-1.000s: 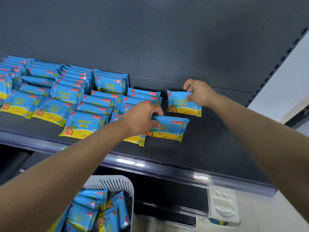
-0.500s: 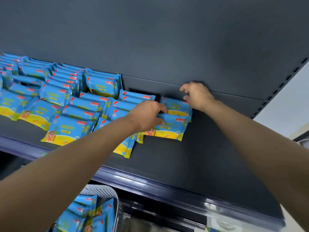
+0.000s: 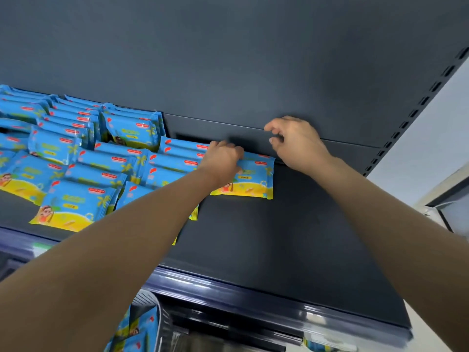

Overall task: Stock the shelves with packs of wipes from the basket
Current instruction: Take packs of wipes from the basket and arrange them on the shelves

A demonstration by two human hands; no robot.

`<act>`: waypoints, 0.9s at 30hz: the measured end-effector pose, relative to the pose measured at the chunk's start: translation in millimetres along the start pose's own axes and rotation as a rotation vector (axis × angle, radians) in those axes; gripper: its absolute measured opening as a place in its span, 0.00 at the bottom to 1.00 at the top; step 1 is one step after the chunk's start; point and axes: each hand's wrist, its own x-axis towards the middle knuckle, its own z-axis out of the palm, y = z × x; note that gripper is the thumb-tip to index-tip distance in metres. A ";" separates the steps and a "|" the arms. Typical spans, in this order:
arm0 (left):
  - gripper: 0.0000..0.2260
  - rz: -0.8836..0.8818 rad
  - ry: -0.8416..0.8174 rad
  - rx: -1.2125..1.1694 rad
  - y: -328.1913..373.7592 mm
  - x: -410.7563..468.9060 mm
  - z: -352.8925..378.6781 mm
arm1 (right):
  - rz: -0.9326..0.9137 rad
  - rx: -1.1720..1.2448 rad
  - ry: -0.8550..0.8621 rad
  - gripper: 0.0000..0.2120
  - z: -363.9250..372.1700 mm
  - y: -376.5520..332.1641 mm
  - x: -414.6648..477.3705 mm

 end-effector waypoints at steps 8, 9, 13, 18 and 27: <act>0.16 0.086 0.324 -0.080 -10.9 -51.6 -41.9 | -0.093 -0.073 0.092 0.15 -11.3 -51.4 -5.5; 0.16 0.089 0.381 -0.068 -16.4 -63.6 -52.5 | -0.118 -0.092 0.127 0.15 -13.4 -63.3 -4.7; 0.15 0.067 0.575 0.024 -41.3 -115.4 -97.2 | -0.207 -0.131 0.234 0.15 -25.6 -116.9 -6.9; 0.17 -0.003 0.720 0.086 -69.7 -189.7 -136.0 | -0.348 -0.126 0.315 0.16 -38.6 -187.6 -26.1; 0.22 -0.167 0.651 0.135 -131.1 -328.5 -137.1 | -0.481 -0.007 0.293 0.17 -9.6 -310.1 -85.2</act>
